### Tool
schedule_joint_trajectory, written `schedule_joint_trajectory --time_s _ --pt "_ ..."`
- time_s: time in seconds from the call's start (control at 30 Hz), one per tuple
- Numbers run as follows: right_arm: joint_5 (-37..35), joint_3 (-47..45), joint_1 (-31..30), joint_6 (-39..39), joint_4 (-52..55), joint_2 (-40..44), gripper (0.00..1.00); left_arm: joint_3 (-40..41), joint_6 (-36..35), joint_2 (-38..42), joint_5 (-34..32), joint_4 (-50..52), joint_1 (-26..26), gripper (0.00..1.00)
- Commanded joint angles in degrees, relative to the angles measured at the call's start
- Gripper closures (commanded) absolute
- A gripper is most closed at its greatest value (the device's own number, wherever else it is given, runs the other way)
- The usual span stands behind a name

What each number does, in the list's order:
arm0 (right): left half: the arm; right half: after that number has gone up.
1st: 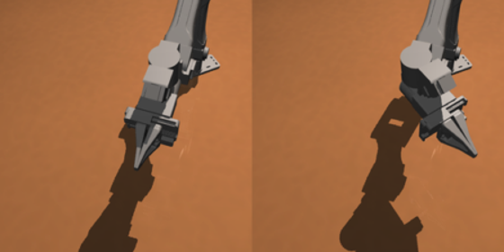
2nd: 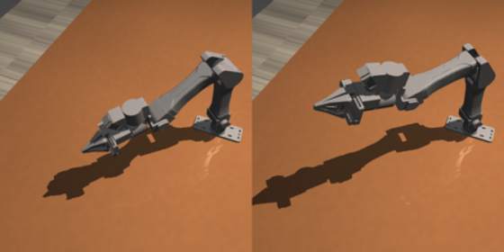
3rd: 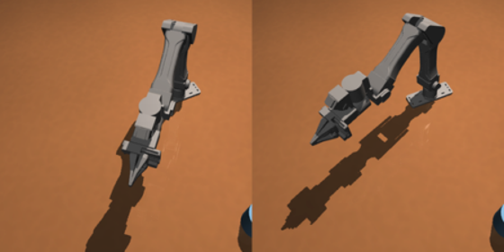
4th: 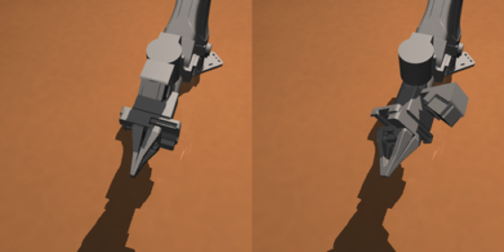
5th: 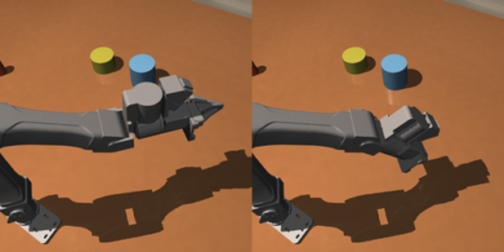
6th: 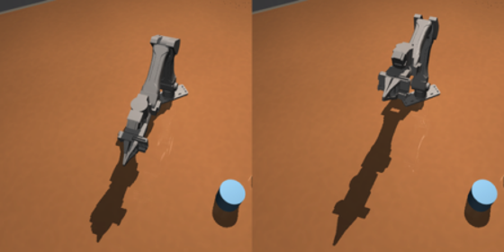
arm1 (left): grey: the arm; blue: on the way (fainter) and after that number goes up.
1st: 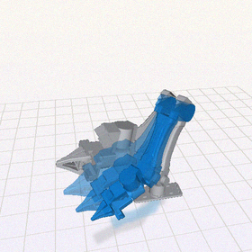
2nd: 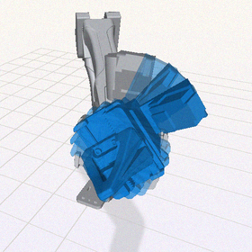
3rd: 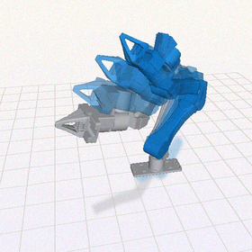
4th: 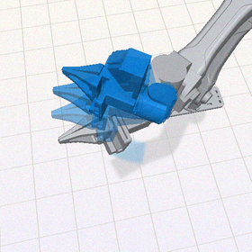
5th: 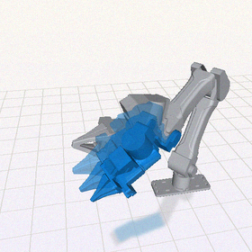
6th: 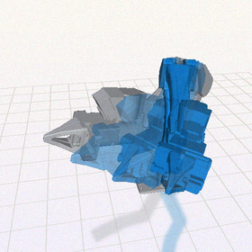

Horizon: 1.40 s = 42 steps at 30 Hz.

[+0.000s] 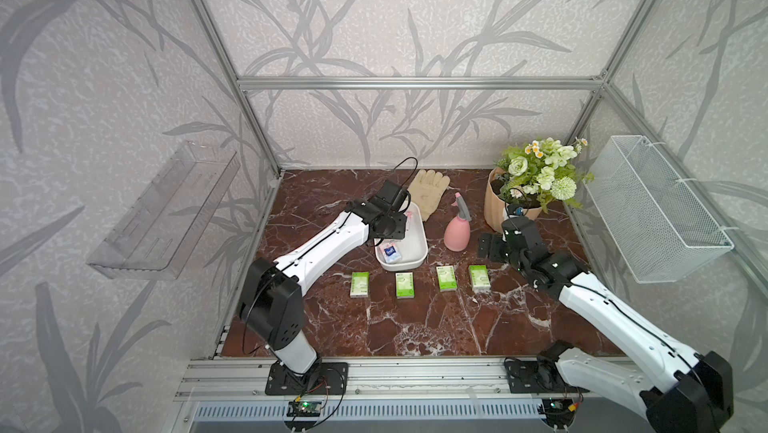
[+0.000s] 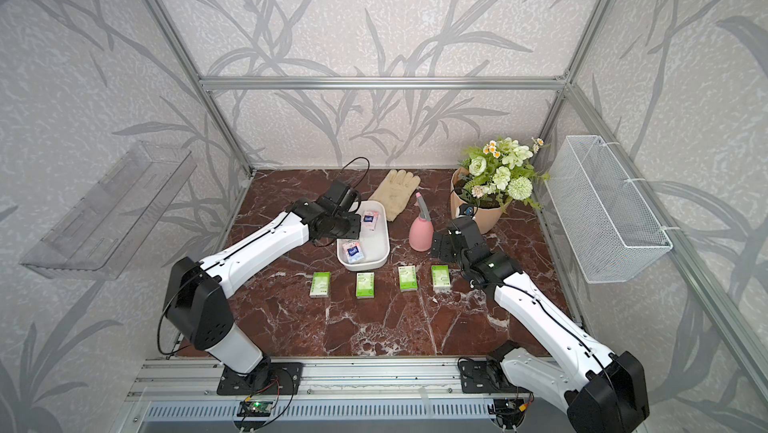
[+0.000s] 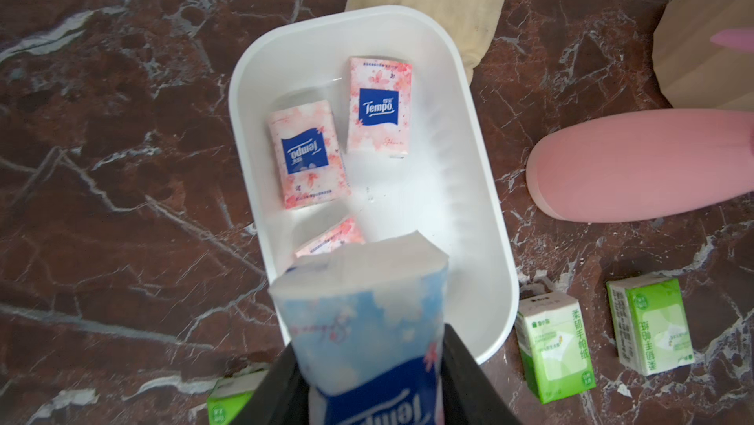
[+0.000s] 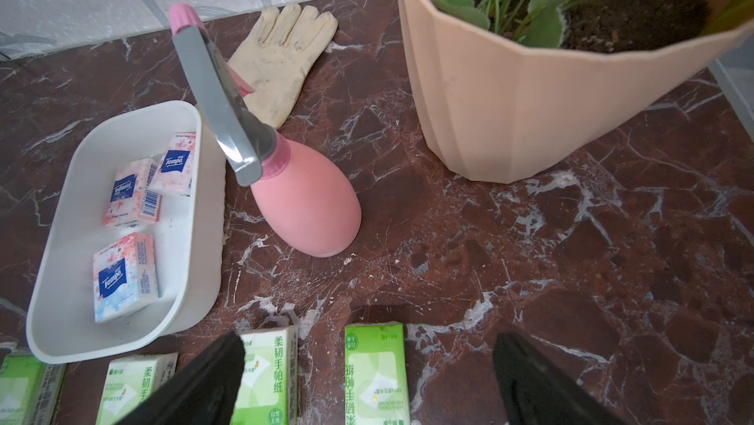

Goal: Take the pocket tissues out of the storage box
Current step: Pick up the pocket tissues from the storage box, then place the pocket tissues at the center of the board.

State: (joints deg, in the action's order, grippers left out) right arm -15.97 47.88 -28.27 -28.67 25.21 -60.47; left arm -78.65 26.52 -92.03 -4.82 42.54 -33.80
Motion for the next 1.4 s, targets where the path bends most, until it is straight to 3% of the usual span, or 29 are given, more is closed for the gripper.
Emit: schedule_joint_trajectory --time_s 0.0,0.47,0.63,0.9,1.13,1.37 --pt "0.1 -0.2 0.6 1.1 -2.3 0.8 0.01 3.0 -0.5 5.3 -2.6 4.6 -0.1 0.54" --pt "0.4 1.1 1.3 1.7 -3.9 -2.0 0.01 15.7 3.5 21.6 -2.9 15.7 -0.1 0.55" --pt "0.2 0.2 1.4 1.3 -5.0 -1.7 0.01 21.7 5.9 24.3 1.2 16.6 -0.1 0.56" --pt "0.0 0.3 1.5 1.6 -4.3 -2.0 0.01 29.7 8.6 26.2 5.8 15.3 -0.2 0.56" --pt "-0.6 -0.1 1.5 1.6 -3.7 -0.9 0.01 36.0 9.7 23.2 12.2 9.2 -0.3 0.54" --pt "-1.0 -0.3 1.7 1.9 -3.0 -0.1 0.01 40.4 9.9 20.8 12.7 6.0 -0.4 0.54"
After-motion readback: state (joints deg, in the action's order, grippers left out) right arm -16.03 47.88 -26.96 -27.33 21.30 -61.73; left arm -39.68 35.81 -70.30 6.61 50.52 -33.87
